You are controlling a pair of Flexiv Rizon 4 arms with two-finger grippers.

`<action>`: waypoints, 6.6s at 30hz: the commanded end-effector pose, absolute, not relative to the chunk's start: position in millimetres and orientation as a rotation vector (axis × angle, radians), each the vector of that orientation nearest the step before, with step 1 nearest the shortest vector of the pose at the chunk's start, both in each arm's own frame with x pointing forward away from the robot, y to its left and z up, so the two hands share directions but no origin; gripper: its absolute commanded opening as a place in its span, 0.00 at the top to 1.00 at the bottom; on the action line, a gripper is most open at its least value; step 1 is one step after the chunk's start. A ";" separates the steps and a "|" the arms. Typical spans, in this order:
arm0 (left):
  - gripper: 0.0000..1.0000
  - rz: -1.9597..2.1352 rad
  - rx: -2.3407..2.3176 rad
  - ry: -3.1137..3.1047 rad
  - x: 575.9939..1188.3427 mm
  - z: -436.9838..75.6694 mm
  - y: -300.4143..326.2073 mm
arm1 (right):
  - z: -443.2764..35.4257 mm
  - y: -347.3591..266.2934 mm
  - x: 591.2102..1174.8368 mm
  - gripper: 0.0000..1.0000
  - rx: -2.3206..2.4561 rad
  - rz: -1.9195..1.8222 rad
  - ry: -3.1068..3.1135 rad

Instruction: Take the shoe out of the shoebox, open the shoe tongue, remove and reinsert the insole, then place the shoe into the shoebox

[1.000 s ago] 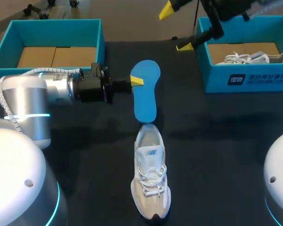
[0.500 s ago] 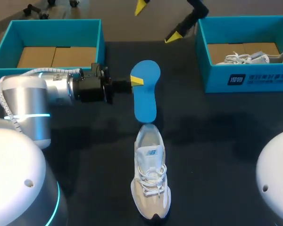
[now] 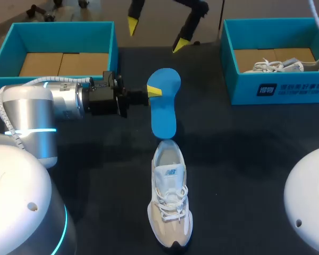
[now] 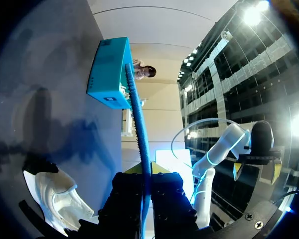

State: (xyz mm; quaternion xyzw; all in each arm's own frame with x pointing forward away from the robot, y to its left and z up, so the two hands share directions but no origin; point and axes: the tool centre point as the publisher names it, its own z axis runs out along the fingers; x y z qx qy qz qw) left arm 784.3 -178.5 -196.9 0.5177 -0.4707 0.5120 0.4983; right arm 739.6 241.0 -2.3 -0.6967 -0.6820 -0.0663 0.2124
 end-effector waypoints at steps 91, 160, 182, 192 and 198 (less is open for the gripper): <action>1.00 1.239 1.256 -1.140 783.6 -196.5 -178.7 | -82.9 180.8 738.5 0.00 -1.241 -1.226 -1.172; 1.00 2.371 0.067 -1.929 803.1 -140.9 -124.3 | -88.2 180.6 742.1 0.00 -1.252 -1.193 -1.136; 1.00 2.615 -1.358 -2.207 792.4 -119.5 -119.0 | -88.2 180.6 742.1 0.00 -1.252 -1.193 -1.136; 1.00 2.510 -1.895 -2.290 790.7 -126.0 -128.8 | -88.2 180.6 742.1 0.00 -1.252 -1.193 -1.136; 1.00 2.510 -1.895 -2.290 790.7 -126.0 -128.8 | -88.2 180.6 742.1 0.00 -1.252 -1.193 -1.136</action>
